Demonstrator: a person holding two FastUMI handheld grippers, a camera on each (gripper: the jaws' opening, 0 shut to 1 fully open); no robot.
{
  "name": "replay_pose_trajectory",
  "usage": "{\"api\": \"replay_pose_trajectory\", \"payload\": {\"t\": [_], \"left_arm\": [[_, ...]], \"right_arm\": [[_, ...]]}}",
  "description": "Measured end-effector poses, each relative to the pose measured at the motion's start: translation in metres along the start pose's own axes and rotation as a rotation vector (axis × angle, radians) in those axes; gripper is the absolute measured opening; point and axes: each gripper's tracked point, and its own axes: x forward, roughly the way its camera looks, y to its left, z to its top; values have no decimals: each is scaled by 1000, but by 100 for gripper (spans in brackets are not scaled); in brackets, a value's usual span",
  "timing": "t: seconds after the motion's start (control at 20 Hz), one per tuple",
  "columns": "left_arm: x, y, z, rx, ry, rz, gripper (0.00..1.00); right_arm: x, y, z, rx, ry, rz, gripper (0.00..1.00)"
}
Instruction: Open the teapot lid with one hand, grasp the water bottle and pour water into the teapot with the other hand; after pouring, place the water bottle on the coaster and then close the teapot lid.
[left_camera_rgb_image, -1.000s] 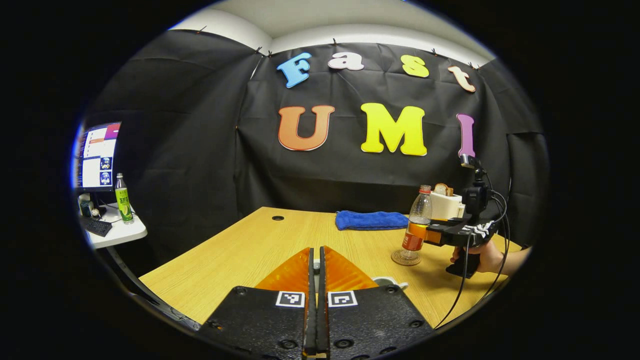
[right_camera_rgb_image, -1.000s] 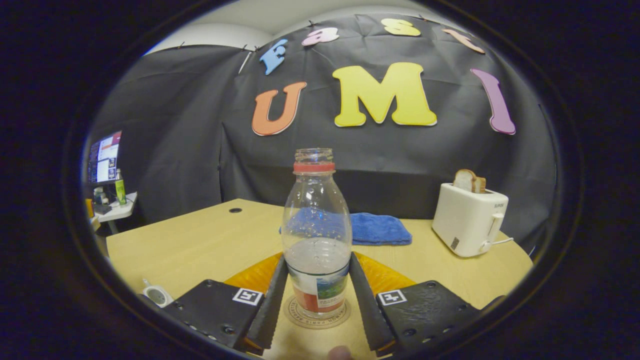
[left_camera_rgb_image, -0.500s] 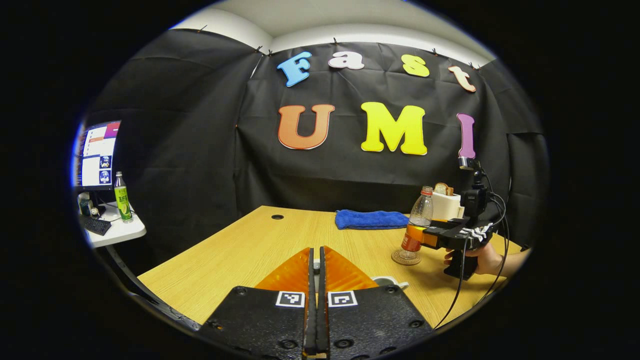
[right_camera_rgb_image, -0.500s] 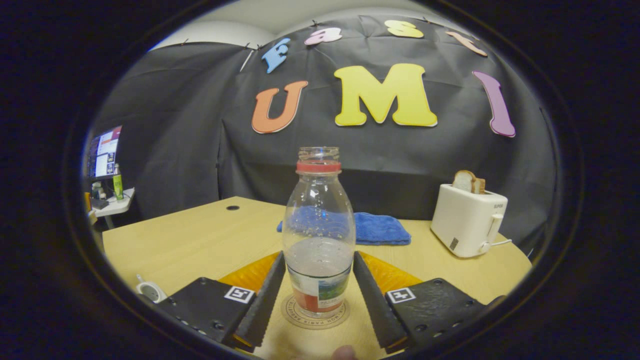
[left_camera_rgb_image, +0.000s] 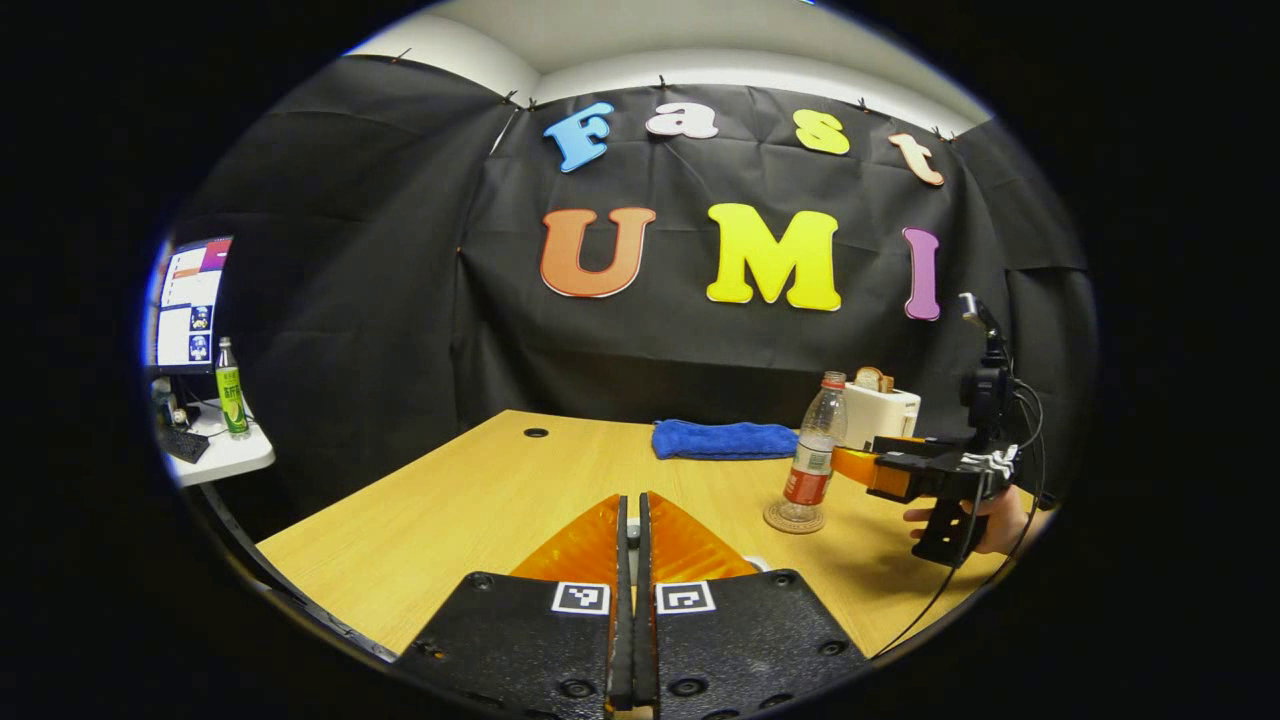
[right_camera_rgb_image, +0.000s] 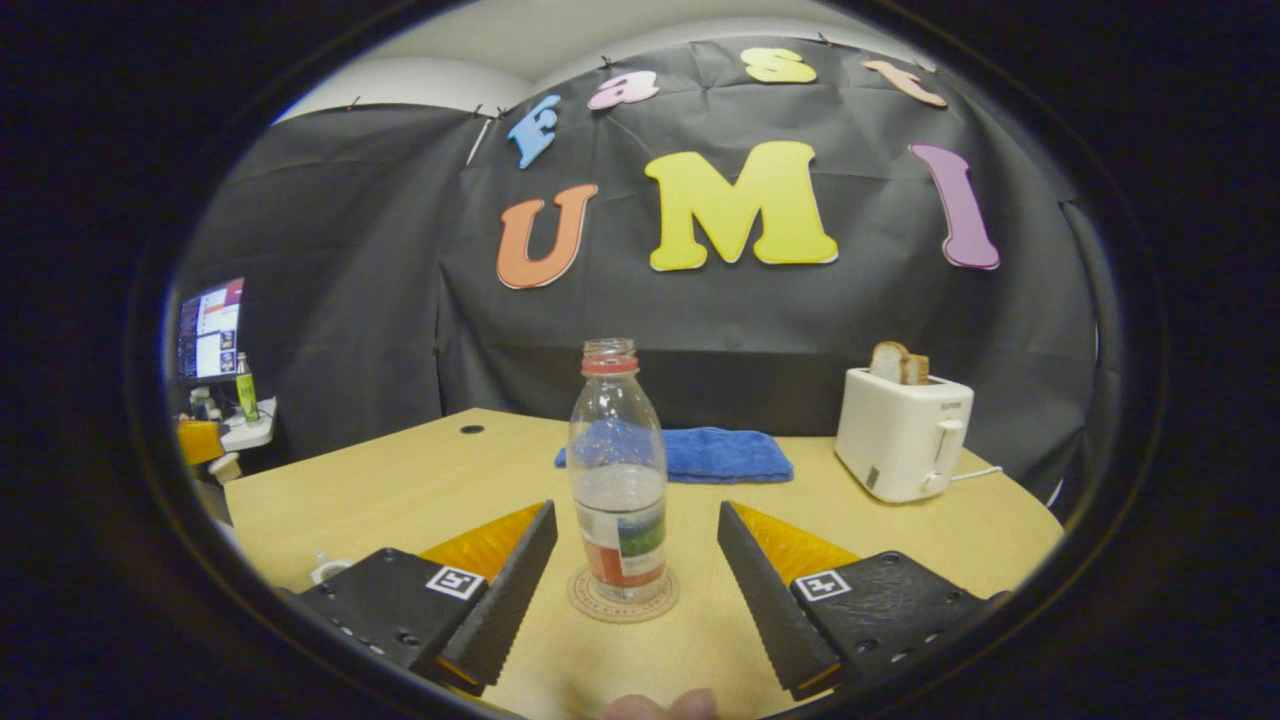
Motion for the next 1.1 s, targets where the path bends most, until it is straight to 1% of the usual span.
{"api": "replay_pose_trajectory", "payload": {"t": [0.1, 0.15, 0.25, 0.4, 0.7, 0.85, 1.0, 1.05, 1.1], "left_arm": [[9, -18, -10, -15, 8, -35, 3], [15, -28, -18, -16, 27, -58, 3], [24, -40, -34, -5, 64, -77, 3], [29, -54, -41, 3, 78, -96, 3], [43, -58, -53, 4, 86, -77, 3], [47, -62, -58, -1, 93, -81, 3], [49, -65, -62, 6, 103, -83, 3], [49, -64, -63, 12, 104, -79, 3], [49, -62, -65, 18, 108, -72, 3]], "right_arm": [[-32, -16, -2, 14, -19, -21, 96], [-48, -24, -2, 13, -33, -36, 96], [-75, -41, 0, -3, -71, -76, 96], [-100, -64, -1, -23, -106, -136, 96], [-126, -82, -10, -18, -104, -174, 96], [-132, -93, -11, -12, -106, -198, 98], [-134, -98, -11, -6, -109, -208, 96], [-135, -99, -11, -7, -111, -211, 98], [-135, -99, -10, -8, -113, -210, 96]]}}
